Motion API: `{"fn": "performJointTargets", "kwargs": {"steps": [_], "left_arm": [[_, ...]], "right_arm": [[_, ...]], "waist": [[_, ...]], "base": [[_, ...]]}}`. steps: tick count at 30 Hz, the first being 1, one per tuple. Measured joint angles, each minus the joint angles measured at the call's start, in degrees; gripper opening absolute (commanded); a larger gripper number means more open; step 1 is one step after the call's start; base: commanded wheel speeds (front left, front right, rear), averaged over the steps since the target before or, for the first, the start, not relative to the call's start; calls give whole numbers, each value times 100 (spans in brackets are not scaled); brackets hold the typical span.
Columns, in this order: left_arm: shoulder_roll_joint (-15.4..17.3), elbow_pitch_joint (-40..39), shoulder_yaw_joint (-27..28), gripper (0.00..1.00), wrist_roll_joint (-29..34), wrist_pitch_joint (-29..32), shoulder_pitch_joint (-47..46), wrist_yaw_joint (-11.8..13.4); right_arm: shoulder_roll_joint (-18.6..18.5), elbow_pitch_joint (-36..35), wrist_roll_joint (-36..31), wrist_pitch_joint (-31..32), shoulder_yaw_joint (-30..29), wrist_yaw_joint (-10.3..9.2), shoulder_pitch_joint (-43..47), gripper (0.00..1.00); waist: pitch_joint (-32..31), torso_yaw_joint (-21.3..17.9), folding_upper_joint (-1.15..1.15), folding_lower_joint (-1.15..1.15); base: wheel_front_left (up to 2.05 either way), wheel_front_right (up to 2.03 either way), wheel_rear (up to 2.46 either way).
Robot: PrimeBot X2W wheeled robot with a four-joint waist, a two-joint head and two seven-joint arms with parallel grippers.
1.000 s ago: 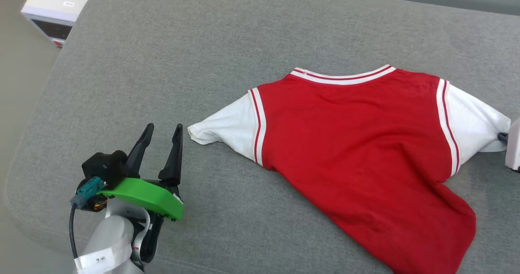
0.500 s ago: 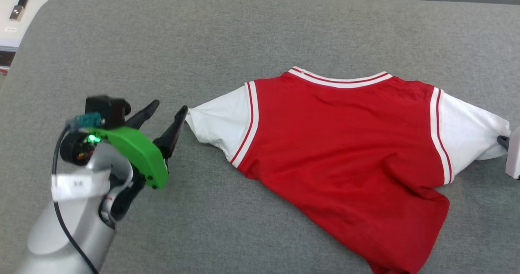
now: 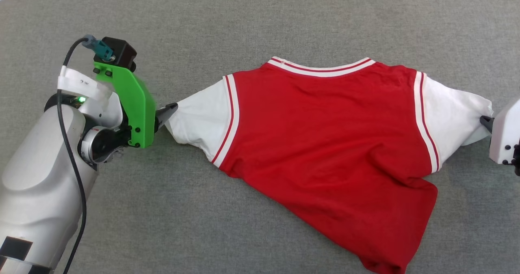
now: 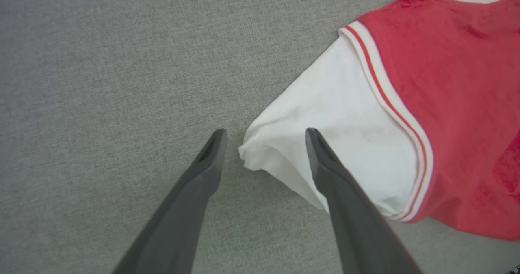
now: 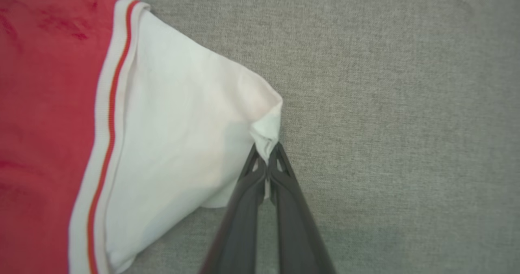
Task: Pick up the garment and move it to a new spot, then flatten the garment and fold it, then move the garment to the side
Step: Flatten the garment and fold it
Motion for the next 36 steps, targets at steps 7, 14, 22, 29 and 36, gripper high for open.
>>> {"fn": "performJointTargets", "kwargs": {"steps": [7,14,22,29,36], "left_arm": [[10,609,-391,100,345,114,-269,-1],[-1,946,-669,100,463,88,-426,-1],[33,939,-946,0,33,179,-543,0],[-25,1029,-1071,0,-247,-215,-555,-1],[-85,1248,-990,0,-263,-1190,-549,-1]], "right_arm": [[9,-42,2,0,80,0,-86,0],[-11,-69,11,-3,130,0,-105,0],[-43,-90,23,-9,137,0,-246,0],[-80,21,41,-88,170,0,-271,0],[-127,127,56,-272,245,0,-302,0]], "waist": [[168,-84,0,0],[290,-121,0,0],[439,-121,0,0],[350,-78,0,0],[44,-34,0,0]], "base": [[0,0,0],[0,0,0],[0,0,0],[0,0,0],[0,0,0]]}}
